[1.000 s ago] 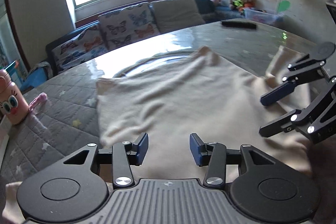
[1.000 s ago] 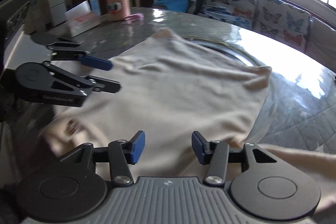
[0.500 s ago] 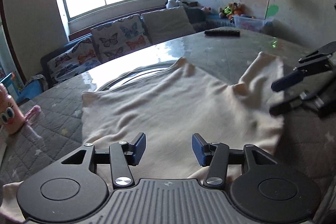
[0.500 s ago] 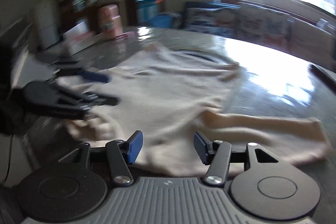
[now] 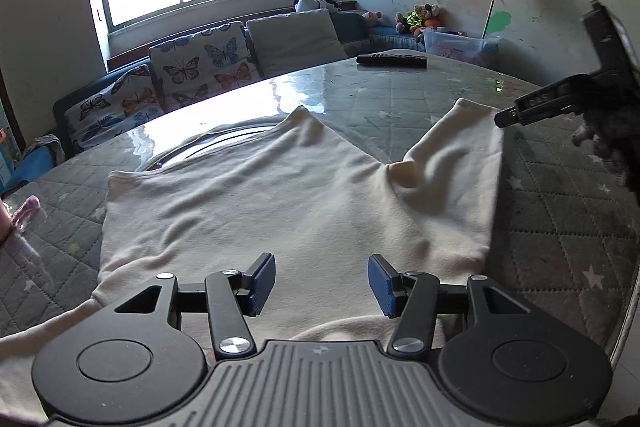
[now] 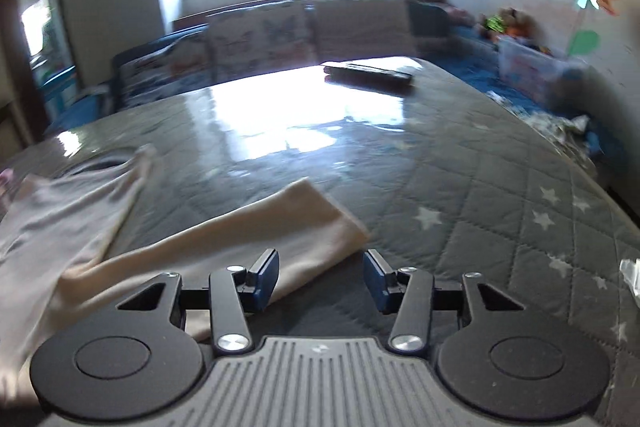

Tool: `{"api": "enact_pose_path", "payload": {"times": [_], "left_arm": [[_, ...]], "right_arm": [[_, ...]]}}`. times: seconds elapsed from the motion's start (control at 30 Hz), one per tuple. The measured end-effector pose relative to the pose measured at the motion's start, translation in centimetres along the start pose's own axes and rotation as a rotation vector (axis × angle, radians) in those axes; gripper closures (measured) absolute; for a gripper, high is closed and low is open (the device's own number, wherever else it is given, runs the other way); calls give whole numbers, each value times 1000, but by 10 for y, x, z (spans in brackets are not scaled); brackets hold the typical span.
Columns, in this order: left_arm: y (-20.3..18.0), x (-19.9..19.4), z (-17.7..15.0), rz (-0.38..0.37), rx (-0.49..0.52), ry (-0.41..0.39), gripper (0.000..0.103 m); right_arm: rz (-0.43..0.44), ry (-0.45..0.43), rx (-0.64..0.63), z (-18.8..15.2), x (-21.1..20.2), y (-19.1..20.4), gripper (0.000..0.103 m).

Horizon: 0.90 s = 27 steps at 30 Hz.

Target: Fold clothes

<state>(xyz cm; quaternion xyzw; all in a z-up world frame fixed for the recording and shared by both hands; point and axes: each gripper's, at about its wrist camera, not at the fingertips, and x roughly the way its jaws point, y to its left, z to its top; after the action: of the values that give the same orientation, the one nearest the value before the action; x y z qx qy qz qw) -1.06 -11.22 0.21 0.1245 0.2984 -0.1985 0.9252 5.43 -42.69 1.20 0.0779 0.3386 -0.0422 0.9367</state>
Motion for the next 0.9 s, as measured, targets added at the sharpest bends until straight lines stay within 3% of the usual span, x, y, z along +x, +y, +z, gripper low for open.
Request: {"api": "enact_pose_path", "payload": {"times": [0.1, 0.17, 0.23, 0.3, 0.73, 0.9], "left_arm": [[-3, 1, 2, -2, -4, 0, 47], [-4, 3, 3, -1, -6, 1, 47], [-4, 4, 4, -1, -16, 3, 47], [-4, 6, 6, 0, -27, 5, 46], [-14, 28, 11, -24, -21, 25, 45], [-15, 31, 10, -36, -18, 23, 44]], "right_arm": [[-24, -4, 33, -2, 12, -3, 63], [-31, -17, 25, -2, 14, -2, 72], [-32, -26, 20, -3, 16, 0, 89], [-18, -33, 34, -2, 17, -3, 97], [49, -131, 80, 14, -38, -11, 98], [117, -190, 38, 33, -68, 10, 98]]}}
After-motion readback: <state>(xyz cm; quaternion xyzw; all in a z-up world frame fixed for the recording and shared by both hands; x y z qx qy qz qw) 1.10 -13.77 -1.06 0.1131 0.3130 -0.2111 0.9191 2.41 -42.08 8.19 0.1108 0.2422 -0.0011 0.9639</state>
